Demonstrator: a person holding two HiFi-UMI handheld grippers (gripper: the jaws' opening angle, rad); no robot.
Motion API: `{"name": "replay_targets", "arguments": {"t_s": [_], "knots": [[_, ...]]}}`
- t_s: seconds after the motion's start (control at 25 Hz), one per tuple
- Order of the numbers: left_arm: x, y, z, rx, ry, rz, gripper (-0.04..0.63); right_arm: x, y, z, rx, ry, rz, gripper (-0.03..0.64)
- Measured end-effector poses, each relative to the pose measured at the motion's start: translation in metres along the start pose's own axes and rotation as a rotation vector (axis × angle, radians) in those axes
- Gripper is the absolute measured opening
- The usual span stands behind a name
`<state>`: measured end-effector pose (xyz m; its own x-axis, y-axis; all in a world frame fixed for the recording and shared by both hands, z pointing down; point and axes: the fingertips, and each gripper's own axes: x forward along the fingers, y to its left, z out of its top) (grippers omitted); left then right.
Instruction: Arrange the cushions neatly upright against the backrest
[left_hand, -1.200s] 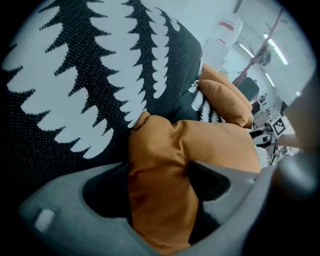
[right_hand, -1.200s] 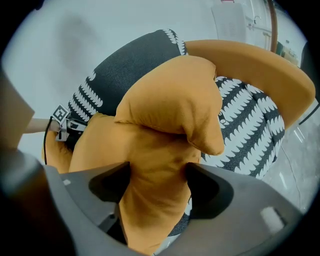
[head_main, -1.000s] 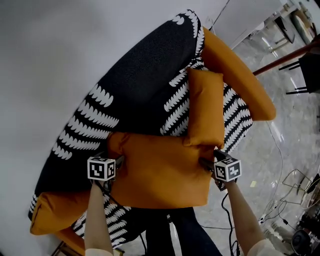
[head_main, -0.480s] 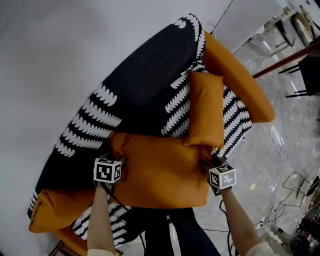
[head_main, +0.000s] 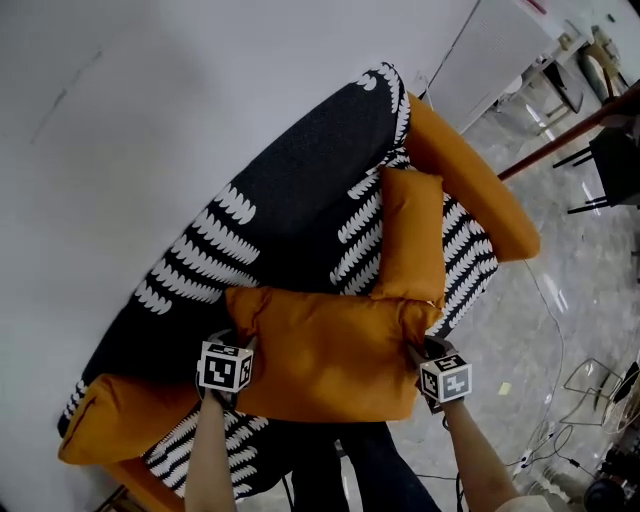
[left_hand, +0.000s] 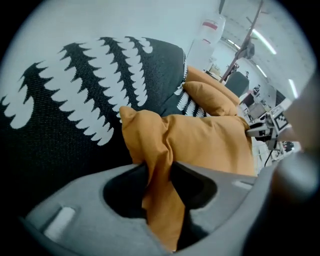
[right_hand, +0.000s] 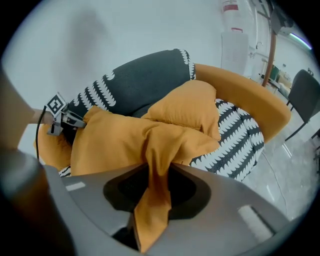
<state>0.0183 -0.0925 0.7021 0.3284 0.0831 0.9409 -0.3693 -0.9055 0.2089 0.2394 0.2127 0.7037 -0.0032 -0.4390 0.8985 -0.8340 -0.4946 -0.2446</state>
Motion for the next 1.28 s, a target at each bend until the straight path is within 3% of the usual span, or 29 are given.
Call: {"name": "replay_targets", "arguments": {"t_s": [0.48, 1.28], "knots": [[-0.068, -0.012, -0.027, -0.027, -0.093, 0.039, 0.135, -0.055, 0.033, 0.01, -0.049, -0.076, -0.035, 0.091], [-0.212, 0.01, -0.106, -0.284, -0.317, 0.253, 0.104, -0.122, 0.143, 0.131, -0.448, -0.277, 0.07, 0.083]]}}
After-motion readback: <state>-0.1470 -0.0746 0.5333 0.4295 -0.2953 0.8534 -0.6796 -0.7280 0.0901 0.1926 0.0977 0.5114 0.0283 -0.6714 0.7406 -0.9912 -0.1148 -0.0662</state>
